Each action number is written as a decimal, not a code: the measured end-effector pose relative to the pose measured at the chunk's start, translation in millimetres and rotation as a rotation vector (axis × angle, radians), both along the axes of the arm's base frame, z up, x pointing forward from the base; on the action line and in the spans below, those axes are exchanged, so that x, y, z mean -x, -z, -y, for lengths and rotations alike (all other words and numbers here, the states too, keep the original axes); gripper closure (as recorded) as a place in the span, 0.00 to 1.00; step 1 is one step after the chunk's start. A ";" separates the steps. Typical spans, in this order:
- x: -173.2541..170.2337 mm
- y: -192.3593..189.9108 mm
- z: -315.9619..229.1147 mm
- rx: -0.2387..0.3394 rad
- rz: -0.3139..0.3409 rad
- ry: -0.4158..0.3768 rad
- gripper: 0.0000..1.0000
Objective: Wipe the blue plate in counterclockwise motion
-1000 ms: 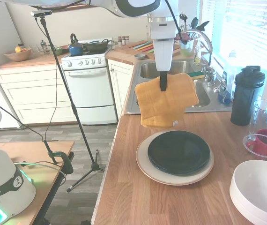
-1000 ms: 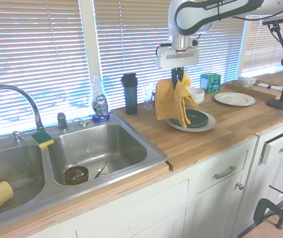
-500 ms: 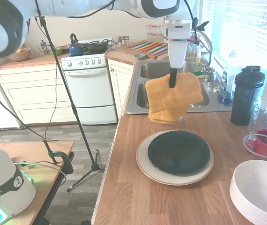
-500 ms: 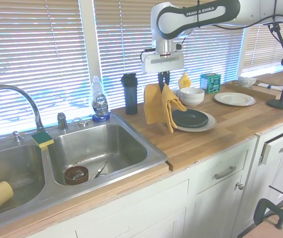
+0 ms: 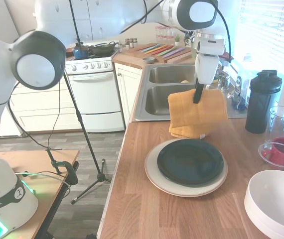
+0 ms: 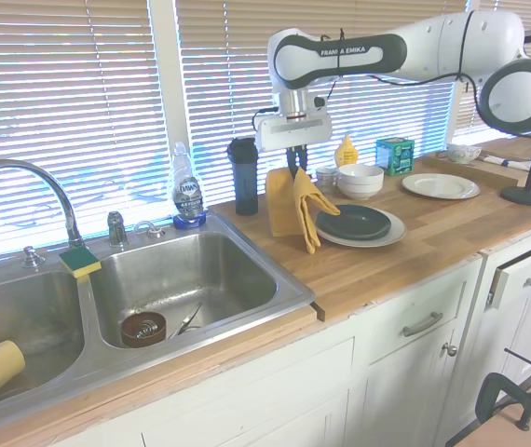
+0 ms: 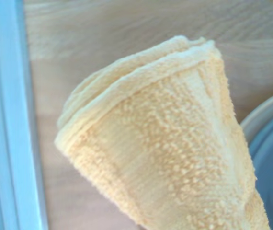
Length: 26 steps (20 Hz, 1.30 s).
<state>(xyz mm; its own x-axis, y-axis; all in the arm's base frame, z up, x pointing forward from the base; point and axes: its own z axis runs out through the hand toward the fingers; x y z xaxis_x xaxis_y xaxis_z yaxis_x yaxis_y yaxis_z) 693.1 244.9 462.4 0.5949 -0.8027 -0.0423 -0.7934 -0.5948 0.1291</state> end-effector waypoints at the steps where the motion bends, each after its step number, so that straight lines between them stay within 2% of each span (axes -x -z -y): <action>1: -4.0 3.0 1.7 0.001 -0.003 0.007 1.00; 4: -12.5 18.0 -0.4 0.003 -0.015 0.013 1.00; 8: -10.6 43.5 -30.2 0.017 -0.022 -0.010 1.00; 14: -3.1 57.0 -61.4 0.018 -0.019 -0.047 1.00; 20: -16.0 55.5 -69.9 -0.033 0.087 -0.054 1.00; 21: -18.3 55.3 -71.0 -0.041 0.106 -0.054 0.00; 26: -23.3 60.8 -73.6 -0.057 0.144 -0.055 0.00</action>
